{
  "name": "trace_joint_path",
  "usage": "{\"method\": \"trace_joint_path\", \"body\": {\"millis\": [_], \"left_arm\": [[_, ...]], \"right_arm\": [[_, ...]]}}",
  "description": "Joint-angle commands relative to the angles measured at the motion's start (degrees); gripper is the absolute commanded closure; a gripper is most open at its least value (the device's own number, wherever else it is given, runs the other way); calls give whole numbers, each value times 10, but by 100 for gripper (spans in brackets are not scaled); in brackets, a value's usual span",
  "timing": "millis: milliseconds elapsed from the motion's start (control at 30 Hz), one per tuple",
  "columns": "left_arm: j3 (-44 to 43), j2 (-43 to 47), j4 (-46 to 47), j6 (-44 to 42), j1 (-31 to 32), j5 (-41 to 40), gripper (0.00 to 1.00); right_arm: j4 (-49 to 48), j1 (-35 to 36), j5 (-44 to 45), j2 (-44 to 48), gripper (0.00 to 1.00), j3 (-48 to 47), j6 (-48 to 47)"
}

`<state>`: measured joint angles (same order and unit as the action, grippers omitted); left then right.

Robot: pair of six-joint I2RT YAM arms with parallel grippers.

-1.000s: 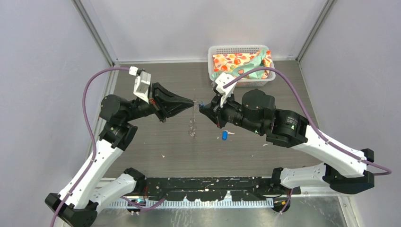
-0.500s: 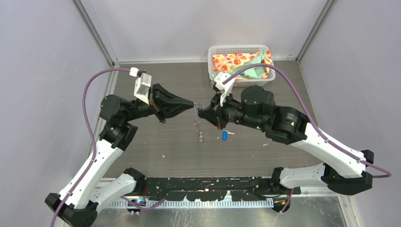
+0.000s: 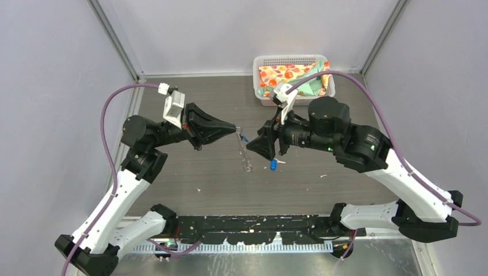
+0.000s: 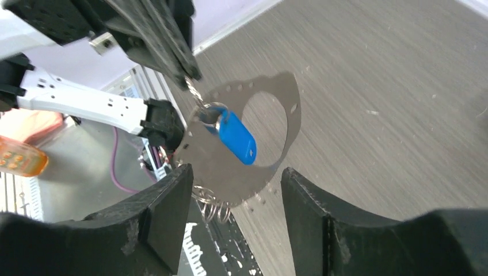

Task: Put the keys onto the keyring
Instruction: Adjust the key on the keyring.

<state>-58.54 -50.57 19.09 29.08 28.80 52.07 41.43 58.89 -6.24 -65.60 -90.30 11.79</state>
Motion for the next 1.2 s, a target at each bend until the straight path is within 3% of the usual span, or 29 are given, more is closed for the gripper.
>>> {"method": "trace_joint_path", "body": {"millis": [0,300,733,1067,1167], "left_arm": [[1,12,39,-8,-2,14,100],[-5,11,40,10,-2,29,100],[-8,20,47,24,-2,42,100],[-12,21,46,30,-2,33,100],[-13,20,44,29,-3,33,100]], "right_arm": [[27,-4,-13,16,36,-77,-20],[-55,-18,-77,-15,37,-89,-59],[-88,-51,-195,-48,56,-83,-39],[-112,-54,-232,-41,68,-46,-18],[-118,-54,-231,-40,79,-45,-18]]}}
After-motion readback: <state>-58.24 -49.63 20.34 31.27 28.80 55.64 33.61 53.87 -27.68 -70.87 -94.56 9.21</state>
